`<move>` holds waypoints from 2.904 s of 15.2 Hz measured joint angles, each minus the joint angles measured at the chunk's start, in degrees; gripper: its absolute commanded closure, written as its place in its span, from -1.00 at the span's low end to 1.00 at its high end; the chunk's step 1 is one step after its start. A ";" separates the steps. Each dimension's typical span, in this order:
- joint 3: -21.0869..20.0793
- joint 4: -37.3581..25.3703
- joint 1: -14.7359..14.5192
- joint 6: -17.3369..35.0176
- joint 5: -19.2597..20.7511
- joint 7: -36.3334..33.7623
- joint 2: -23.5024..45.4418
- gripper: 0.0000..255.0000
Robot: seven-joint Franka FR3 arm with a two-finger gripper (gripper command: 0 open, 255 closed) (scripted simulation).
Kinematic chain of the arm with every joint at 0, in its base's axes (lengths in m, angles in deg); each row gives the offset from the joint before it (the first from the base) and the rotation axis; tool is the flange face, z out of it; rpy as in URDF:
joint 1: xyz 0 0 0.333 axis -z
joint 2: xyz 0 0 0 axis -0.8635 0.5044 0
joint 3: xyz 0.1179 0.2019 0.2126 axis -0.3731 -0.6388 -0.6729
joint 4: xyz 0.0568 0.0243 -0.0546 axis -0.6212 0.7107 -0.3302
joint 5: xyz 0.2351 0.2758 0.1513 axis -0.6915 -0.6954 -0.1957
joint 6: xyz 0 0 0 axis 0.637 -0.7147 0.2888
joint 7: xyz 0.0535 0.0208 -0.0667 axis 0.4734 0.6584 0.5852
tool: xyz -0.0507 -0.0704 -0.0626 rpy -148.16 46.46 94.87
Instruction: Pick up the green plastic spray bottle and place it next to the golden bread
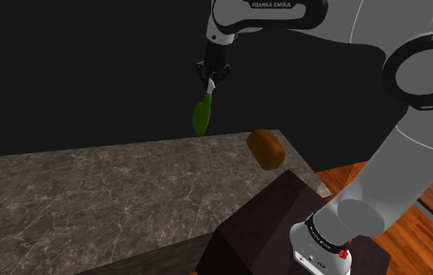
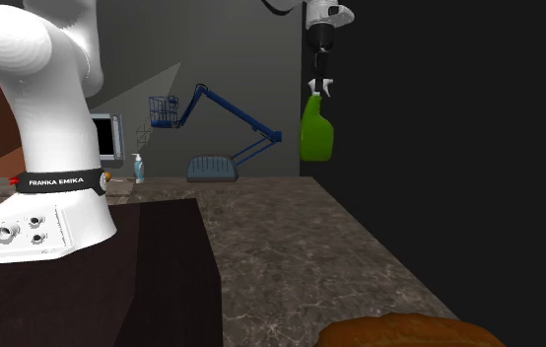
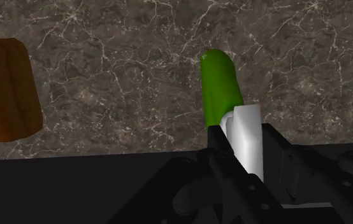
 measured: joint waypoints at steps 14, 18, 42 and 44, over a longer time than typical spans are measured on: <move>7.94 26.20 7.49 3.60 -2.38 16.10 -22.55 1.00; 11.12 31.03 9.54 3.68 -1.50 20.96 -27.21 1.00; 34.89 38.58 23.65 0.77 11.45 52.24 -39.37 1.00; 37.28 37.68 24.50 1.28 12.31 55.07 -38.30 1.00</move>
